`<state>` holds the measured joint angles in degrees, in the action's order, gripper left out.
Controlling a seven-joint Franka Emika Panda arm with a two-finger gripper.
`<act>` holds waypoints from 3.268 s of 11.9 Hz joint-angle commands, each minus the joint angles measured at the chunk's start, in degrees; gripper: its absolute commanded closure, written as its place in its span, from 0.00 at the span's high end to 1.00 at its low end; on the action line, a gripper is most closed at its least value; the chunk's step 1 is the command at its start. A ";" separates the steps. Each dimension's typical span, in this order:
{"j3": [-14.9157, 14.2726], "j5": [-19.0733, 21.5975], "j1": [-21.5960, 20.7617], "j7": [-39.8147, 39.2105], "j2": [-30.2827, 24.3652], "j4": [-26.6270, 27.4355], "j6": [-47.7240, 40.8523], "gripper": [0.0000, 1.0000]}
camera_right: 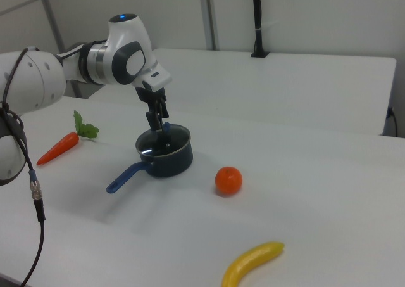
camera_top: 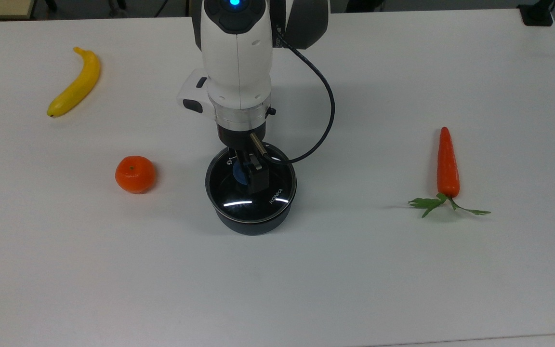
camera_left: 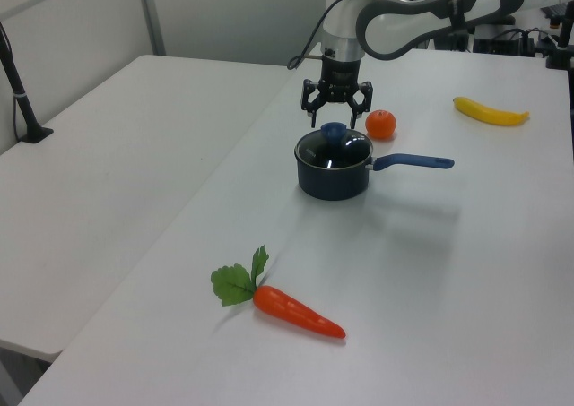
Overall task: Open lid
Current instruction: 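Lift the glass lid up off the saucepan rim, then carry the lid beside the saucepan toward the banana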
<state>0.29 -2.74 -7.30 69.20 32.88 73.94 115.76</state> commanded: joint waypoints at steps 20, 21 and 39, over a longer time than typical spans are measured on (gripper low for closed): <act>1.63 4.14 5.34 -8.79 -14.12 9.88 -3.96 0.50; 3.99 4.75 9.19 -11.52 -16.77 12.61 -3.88 0.50; 4.37 10.47 27.34 -52.85 -19.26 33.47 0.70 0.50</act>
<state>7.27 6.30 22.00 19.09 13.95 106.17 115.03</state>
